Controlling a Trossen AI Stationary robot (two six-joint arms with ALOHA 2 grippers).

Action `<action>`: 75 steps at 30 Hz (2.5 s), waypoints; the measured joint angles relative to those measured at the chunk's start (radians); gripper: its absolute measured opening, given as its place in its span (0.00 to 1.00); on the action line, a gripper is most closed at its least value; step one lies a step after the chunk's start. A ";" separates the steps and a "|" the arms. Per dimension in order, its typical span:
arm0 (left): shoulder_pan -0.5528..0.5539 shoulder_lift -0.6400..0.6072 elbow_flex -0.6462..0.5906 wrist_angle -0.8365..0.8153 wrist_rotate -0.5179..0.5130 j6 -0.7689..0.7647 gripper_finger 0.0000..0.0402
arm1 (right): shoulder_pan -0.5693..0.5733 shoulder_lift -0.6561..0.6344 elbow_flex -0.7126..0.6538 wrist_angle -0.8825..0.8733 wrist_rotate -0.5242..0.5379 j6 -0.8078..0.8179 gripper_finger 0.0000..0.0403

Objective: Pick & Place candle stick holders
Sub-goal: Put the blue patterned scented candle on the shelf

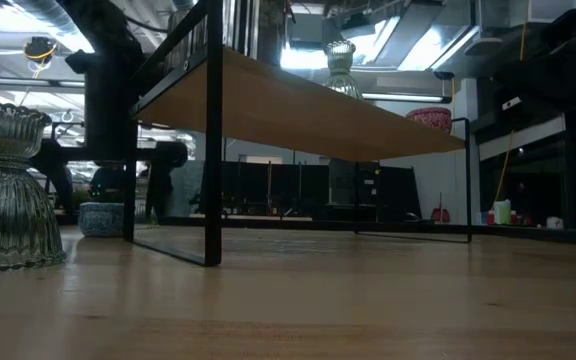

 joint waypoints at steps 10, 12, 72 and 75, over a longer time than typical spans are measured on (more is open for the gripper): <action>0.000 0.000 -0.003 0.001 -0.001 0.001 0.99 | 0.000 0.000 0.000 0.000 0.000 0.000 0.02; 0.000 0.000 -0.003 0.000 -0.001 0.001 0.97 | 0.000 0.000 0.000 0.000 0.000 0.000 0.02; 0.019 -0.031 0.081 -0.132 0.053 0.083 0.77 | 0.000 0.000 0.000 0.000 0.000 0.000 0.02; 0.039 -0.047 0.092 -0.184 0.035 0.119 0.77 | 0.000 0.000 0.000 0.000 0.000 0.000 0.02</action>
